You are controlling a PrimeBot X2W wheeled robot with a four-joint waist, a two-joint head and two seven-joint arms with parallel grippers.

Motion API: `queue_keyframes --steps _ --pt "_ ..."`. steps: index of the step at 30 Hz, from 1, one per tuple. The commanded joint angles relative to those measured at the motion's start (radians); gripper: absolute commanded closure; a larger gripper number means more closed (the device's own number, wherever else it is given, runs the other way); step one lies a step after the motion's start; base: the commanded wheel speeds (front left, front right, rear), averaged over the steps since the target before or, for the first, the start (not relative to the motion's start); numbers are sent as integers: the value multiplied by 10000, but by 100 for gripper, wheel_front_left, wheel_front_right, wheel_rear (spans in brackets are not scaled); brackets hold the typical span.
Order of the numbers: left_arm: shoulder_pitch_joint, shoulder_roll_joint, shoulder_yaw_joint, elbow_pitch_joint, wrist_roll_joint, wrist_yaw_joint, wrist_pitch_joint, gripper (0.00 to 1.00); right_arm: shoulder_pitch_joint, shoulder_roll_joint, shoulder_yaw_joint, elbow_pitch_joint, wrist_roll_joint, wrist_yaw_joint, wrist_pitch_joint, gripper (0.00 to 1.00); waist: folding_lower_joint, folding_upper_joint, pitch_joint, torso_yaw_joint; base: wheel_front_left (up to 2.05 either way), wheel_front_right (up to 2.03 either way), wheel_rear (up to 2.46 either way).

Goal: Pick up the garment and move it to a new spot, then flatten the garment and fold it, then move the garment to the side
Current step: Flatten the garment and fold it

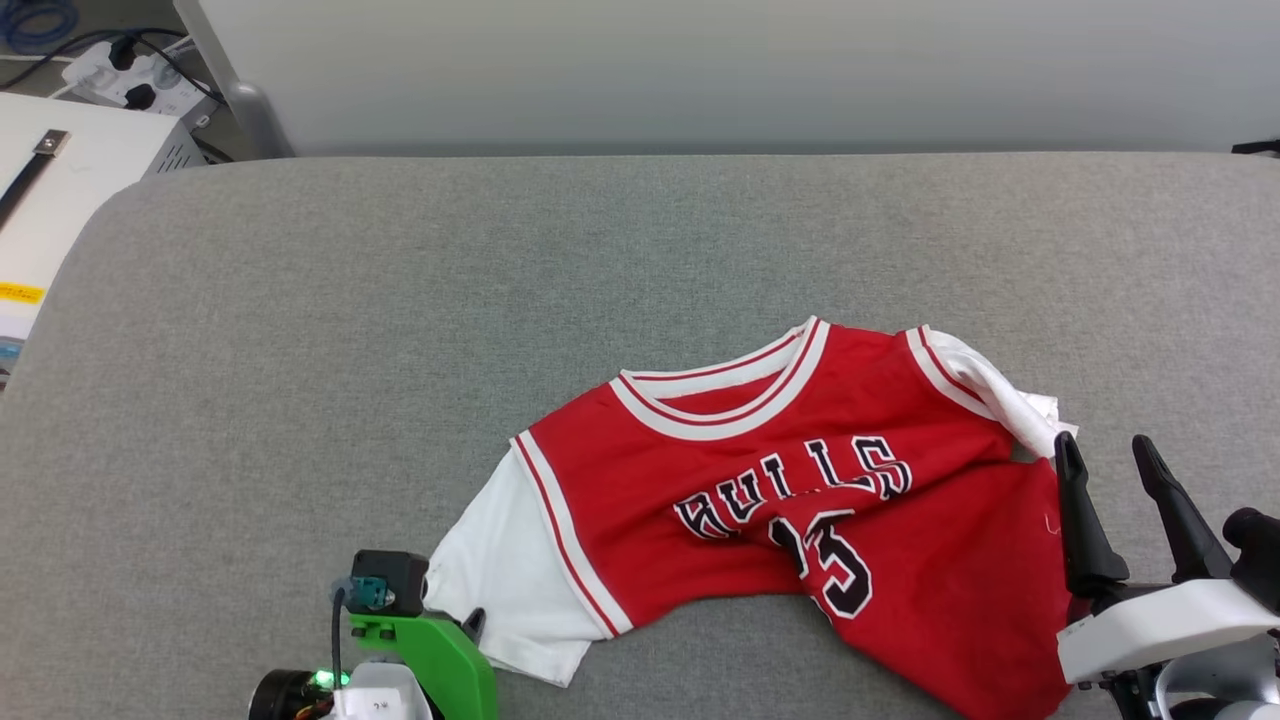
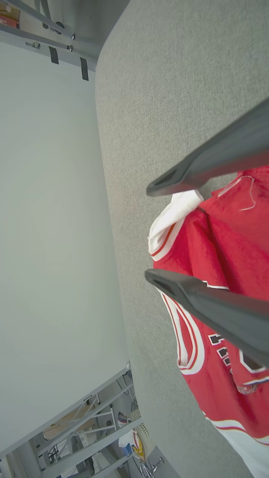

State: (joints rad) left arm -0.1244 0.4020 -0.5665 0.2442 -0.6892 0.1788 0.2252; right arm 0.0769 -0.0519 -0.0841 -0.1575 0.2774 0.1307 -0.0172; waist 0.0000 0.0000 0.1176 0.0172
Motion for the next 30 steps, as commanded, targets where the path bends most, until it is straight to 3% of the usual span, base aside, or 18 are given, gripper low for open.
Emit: queue_keyframes --steps 1,16,21,30 --pt "182 -107 -11 39 -101 36 -131 0 116 0 -47 -54 12 0 78 0 0 0 -128 72 0 0 0" --pt "-477 -381 834 -604 1101 324 -4294 0 146 -40 -1080 151 82 0 930 0 0 0 -323 201 0 0 0" --pt "-456 -341 1137 -1071 1357 391 -4709 0 -12 -274 -1641 798 431 0 1796 0 0 0 -263 286 0 0 0" --pt "-315 -385 1405 -1675 1586 420 -4835 0 -1261 -1578 -1757 2284 1437 0 4288 0 0 0 182 704 0 0 0"
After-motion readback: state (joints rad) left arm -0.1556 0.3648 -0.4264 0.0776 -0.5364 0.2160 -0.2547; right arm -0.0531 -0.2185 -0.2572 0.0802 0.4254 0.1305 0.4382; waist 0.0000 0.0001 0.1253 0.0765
